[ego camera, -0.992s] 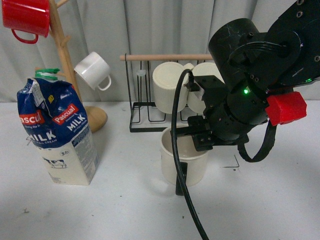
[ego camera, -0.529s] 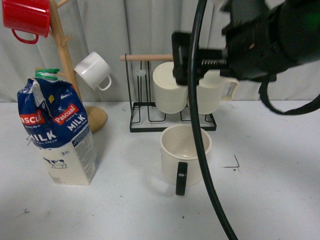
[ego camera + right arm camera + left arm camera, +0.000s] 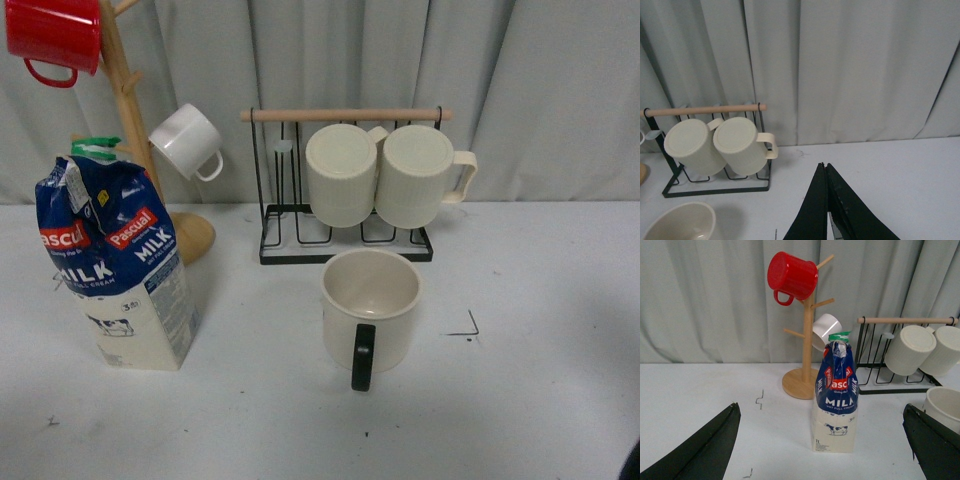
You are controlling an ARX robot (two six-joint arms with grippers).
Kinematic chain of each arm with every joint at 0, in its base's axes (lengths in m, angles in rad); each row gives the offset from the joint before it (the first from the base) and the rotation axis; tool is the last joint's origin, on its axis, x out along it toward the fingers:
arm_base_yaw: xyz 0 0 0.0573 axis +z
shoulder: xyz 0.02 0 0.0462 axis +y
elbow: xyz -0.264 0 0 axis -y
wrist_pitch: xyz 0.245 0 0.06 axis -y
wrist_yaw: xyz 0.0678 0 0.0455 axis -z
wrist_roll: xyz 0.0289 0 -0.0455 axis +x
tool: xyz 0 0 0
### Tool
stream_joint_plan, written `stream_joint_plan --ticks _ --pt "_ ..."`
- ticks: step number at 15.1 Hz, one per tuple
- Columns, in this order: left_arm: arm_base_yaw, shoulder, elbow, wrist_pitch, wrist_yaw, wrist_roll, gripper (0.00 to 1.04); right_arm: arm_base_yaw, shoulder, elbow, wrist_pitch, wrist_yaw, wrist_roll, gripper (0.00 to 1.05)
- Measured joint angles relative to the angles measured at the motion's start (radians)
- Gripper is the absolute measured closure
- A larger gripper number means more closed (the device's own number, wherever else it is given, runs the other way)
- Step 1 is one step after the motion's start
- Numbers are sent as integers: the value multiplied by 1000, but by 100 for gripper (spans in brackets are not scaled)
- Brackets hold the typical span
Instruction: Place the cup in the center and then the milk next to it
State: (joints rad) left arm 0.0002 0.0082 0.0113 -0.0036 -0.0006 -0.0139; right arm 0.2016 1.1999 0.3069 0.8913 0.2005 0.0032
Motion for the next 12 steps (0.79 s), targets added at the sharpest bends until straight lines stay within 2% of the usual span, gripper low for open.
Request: stream_joint_plan --ticks 6,9,10,11,12 --pt "0 0 0 0 0 0 7 -82 -211 -156 -61 -82 -1 103" --pt "0 0 0 0 0 0 7 -128 -351 -218 -145 -129 -1 103" --pt "0 0 0 0 0 0 7 -190 -399 -234 -172 -191 -1 103" --pt "0 0 0 0 0 0 7 -209 -399 -265 -104 -189 0 103" --pt "0 0 0 1 1 0 7 -207 -428 -285 -157 -196 -1 103"
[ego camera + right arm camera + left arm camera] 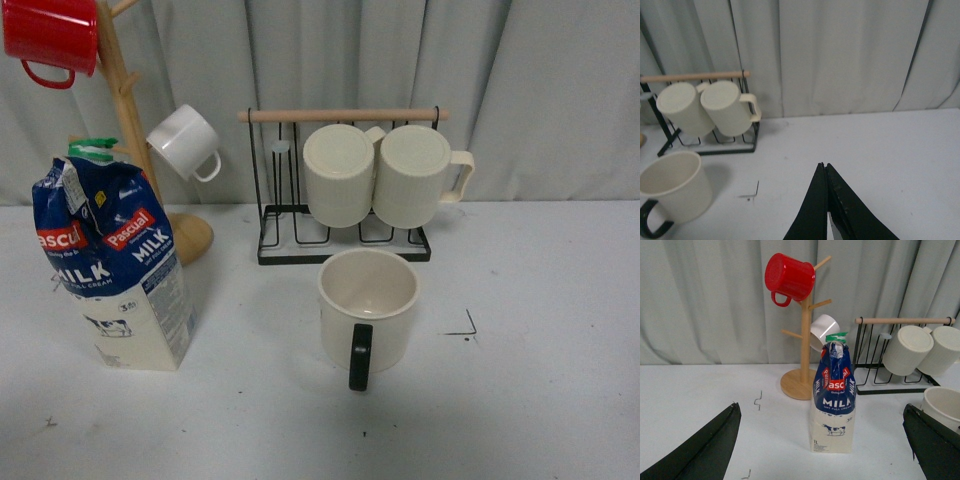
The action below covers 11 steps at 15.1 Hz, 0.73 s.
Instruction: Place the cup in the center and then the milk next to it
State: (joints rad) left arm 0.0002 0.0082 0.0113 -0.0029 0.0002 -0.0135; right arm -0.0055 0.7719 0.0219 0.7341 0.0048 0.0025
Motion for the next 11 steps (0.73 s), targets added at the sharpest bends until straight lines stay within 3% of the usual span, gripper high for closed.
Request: stream_joint_plan --ticks 11 --pt "0 0 0 -1 -1 0 7 5 -460 -10 -420 -2 0 103"
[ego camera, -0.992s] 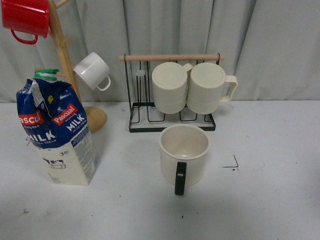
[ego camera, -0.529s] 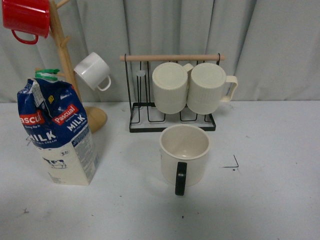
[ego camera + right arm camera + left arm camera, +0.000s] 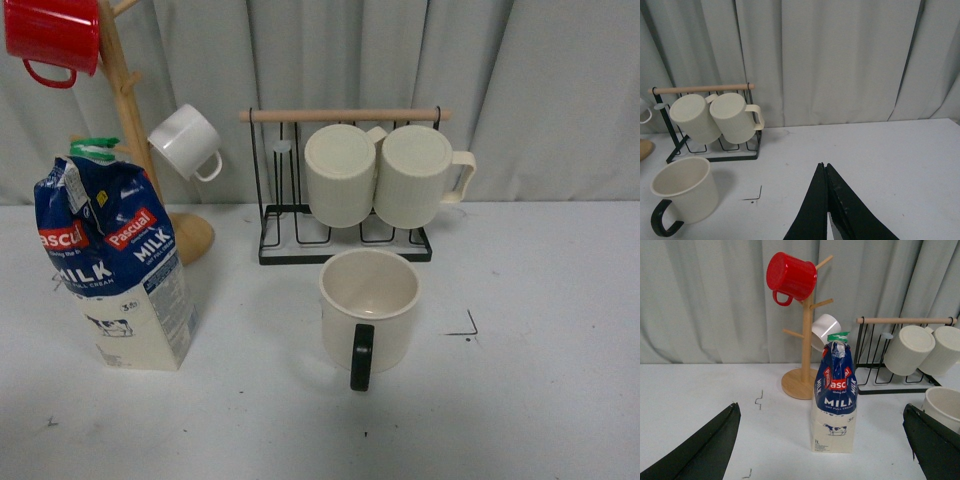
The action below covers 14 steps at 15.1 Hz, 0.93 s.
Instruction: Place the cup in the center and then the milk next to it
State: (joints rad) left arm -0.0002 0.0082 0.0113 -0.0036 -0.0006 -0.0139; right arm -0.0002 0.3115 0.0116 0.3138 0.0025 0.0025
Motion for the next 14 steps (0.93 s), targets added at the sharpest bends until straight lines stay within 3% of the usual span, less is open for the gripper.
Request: stream_joint_plan --ticks 7,9,12,14 --pt "0 0 0 0 0 0 7 0 -140 0 -139 0 0 103" --pt "0 0 0 0 0 0 7 0 -292 0 -320 -2 0 103" --pt "0 0 0 0 0 0 7 0 -307 0 -314 -2 -2 102" --pt "0 0 0 0 0 0 7 0 -307 0 -317 -2 -1 77"
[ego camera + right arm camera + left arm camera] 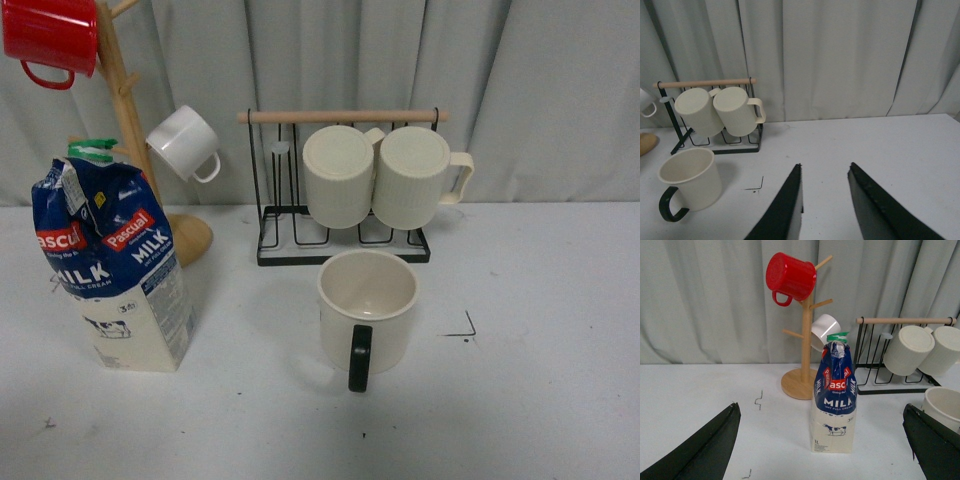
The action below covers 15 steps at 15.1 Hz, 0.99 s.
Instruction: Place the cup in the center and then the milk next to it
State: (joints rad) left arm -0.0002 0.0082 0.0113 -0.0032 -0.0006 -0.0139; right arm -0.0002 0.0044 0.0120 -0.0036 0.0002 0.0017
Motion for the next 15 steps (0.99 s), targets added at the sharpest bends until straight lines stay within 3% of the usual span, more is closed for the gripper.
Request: stream_joint_plan --ticks 1,2,3,4,6,9,15 --pt "-1 5 5 -31 -3 -10 7 0 0 0 0 0 0 67" --pt "-47 154 117 -271 -61 -103 7 0 0 0 0 0 0 54" --pt "-110 351 226 -305 -80 -226 7 0 0 0 1 -1 0 43" --pt "-138 461 298 -217 -74 -270 7 0 0 0 0 0 0 30" --pt "-100 719 460 5 -31 -263 7 0 0 0 0 0 0 7" --pt "-77 1122 648 162 44 -158 7 0 0 0 0 0 0 6" --pt "-20 1468 811 157 51 -87 7 0 0 0 0 0 0 6"
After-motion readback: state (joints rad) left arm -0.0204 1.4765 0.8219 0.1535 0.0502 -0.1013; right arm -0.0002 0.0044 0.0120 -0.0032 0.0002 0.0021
